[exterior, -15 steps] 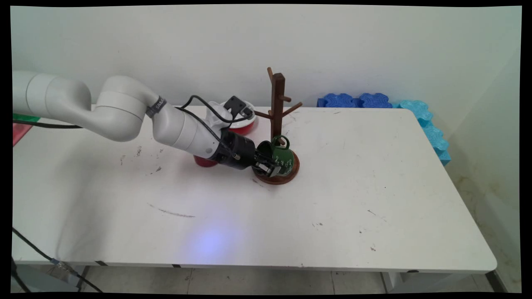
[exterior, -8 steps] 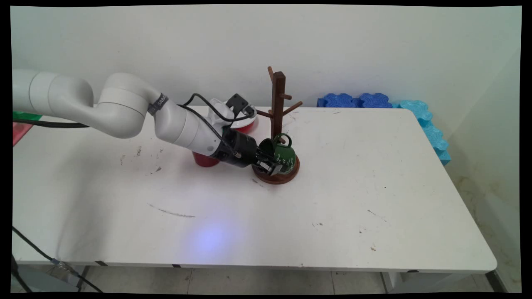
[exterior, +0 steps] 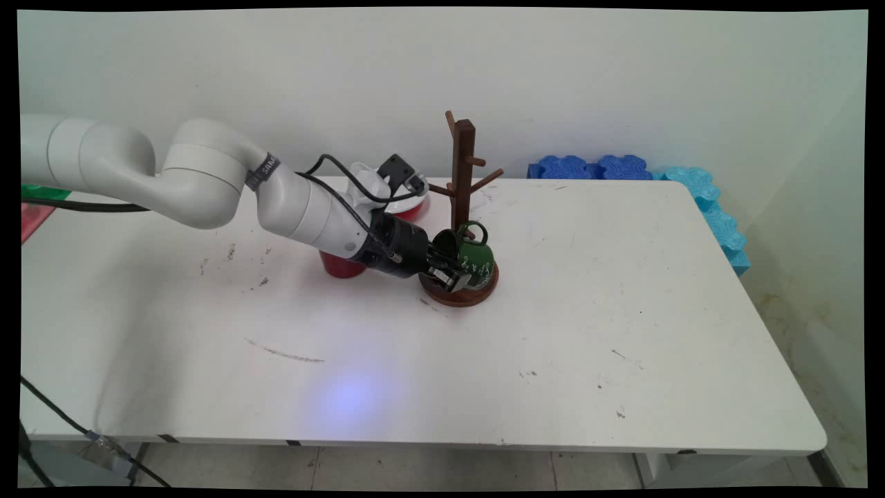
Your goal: Place the picked object on the table
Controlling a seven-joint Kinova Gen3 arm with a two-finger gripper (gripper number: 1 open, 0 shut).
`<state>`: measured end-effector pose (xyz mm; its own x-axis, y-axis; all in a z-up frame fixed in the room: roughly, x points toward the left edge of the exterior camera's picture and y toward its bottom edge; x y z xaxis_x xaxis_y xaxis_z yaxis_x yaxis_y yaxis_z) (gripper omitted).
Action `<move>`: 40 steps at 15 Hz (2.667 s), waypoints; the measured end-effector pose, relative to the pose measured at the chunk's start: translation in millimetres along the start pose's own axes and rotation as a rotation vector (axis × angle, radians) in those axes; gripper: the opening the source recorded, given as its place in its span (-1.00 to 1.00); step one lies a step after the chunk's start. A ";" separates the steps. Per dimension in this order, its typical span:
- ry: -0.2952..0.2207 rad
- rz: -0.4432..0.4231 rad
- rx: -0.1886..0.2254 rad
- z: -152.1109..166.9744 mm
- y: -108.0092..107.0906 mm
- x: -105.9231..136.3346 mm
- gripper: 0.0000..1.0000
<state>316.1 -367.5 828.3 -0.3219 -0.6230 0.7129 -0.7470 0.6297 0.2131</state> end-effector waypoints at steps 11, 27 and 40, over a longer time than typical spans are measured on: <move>0.001 0.016 -0.020 -3.1 15.0 3.1 -1.00; -0.016 0.042 -0.058 -7.6 41.8 1.6 -1.00; -0.071 0.144 -0.074 -27.1 54.8 -3.5 -1.00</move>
<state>292.0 -318.3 855.6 -0.4649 -0.5532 0.6913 -0.6461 0.7458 0.1623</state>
